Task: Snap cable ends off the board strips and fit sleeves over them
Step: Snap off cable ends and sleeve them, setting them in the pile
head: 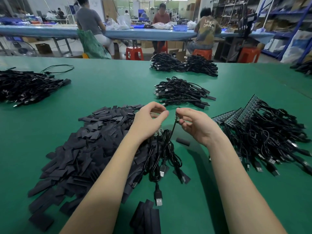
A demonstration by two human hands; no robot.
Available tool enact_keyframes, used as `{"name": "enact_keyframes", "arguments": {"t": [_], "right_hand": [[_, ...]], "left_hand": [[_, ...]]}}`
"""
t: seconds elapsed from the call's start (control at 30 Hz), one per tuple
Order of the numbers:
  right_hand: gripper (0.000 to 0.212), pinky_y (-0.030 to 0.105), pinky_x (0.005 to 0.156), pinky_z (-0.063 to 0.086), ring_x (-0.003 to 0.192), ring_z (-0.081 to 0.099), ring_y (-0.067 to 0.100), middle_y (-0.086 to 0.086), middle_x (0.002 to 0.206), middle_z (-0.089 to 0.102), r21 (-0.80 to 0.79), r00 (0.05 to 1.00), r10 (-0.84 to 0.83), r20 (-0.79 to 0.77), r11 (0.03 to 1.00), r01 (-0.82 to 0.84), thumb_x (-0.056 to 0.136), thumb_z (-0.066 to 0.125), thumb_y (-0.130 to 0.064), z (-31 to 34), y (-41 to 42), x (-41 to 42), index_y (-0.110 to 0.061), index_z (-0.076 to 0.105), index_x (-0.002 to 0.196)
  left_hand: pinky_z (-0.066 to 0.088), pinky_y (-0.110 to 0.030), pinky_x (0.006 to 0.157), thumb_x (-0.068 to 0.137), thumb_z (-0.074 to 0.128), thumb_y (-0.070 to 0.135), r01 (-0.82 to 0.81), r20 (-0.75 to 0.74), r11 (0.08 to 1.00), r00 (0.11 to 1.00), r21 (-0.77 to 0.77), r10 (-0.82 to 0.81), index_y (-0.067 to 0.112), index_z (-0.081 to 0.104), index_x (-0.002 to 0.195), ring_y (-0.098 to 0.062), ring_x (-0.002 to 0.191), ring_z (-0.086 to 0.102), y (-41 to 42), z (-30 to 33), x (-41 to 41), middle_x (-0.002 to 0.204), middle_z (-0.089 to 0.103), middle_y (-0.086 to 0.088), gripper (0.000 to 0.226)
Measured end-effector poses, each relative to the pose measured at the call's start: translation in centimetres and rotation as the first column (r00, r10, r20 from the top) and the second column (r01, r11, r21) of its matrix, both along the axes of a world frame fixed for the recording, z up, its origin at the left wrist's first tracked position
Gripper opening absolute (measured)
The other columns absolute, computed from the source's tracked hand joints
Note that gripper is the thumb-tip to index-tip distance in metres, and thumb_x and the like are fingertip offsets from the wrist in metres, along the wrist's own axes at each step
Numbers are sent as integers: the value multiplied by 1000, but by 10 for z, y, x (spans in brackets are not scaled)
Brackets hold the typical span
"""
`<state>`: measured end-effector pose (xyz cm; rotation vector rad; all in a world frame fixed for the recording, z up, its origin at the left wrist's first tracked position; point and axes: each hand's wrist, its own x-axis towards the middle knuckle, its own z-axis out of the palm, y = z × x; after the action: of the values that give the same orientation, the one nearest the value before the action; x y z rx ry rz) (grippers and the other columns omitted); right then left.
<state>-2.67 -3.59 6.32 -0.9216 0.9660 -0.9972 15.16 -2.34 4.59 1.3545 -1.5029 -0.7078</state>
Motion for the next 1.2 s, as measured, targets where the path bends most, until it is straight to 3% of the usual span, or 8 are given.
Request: {"name": "enact_keyframes", "arguments": {"t": [0.13, 0.27, 0.37, 0.43, 0.7, 0.77, 0.93, 1.2], "right_hand": [[6, 14, 57, 54, 59, 65, 7, -1, 72, 67, 33, 988, -8, 156, 999, 3, 89, 73, -12, 1, -1, -1, -14, 72, 84], [19, 18, 57, 54, 65, 68, 12, -3, 76, 73, -88, 990, 24, -139, 995, -37, 89, 75, -31, 0, -1, -10, -15, 74, 98], [20, 15, 56, 47, 67, 69, 6, -11, 80, 75, -250, 642, -58, -764, 945, -212, 83, 80, -44, -3, -3, -25, -25, 76, 89], [22, 15, 61, 46, 74, 68, 1, -14, 81, 75, -154, 356, -16, -934, 919, -364, 73, 88, -42, -5, -4, -30, -28, 78, 86], [12, 21, 62, 45, 74, 63, 7, -7, 79, 73, -42, 229, 52, -972, 920, -390, 78, 82, -30, -3, -5, -17, -25, 73, 73], [14, 22, 58, 43, 67, 59, 9, -6, 76, 70, -88, 309, 32, -950, 925, -369, 84, 77, -28, -7, -5, -17, -22, 69, 75], [14, 21, 50, 46, 55, 56, 11, 13, 88, 74, -147, 942, 64, -330, 982, -118, 93, 67, -5, -13, 1, -12, -11, 56, 87], [31, 17, 64, 56, 73, 70, 15, 7, 94, 73, -128, 988, 7, 154, 992, 13, 65, 86, -18, -6, 4, -14, -16, 75, 93]], "left_hand": [[56, -22, 72, 96, 68, 18, 301, -420, 936, 885, 183, -202, 13, 69, 104, -18, 83, 75, 5, 5, -11, 97, 77, -4, 10], [54, -22, 62, 94, 68, 8, 302, -542, 935, 825, 188, -157, 10, 66, 99, -15, 67, 69, 8, 4, -16, 82, 73, -3, 6], [51, -20, 54, 92, 69, 8, 255, -551, 940, 830, 227, -92, 13, 65, 94, -13, 62, 66, 6, 4, -12, 74, 69, 3, 6], [50, -20, 53, 92, 70, 8, 234, -527, 943, 847, 238, -78, 14, 66, 91, -12, 61, 64, 5, 3, -10, 75, 67, 3, 7], [47, -24, 54, 93, 65, 7, 196, -460, 945, 886, 261, -57, 17, 64, 87, -12, 58, 56, 1, -2, -8, 80, 58, -2, 12], [46, -23, 55, 94, 63, 5, 225, -484, 940, 872, 257, -76, 16, 63, 87, -12, 58, 54, 1, -3, -6, 76, 57, -1, 13], [44, -24, 57, 97, 57, 2, 307, -549, 922, 825, 234, -135, 15, 60, 90, -12, 57, 54, 0, -1, -2, 77, 63, -2, 15], [46, -22, 59, 98, 57, 6, 396, -614, 884, 770, 248, -173, 13, 66, 94, -10, 60, 55, 3, 3, 1, 73, 67, 0, 12]]}}
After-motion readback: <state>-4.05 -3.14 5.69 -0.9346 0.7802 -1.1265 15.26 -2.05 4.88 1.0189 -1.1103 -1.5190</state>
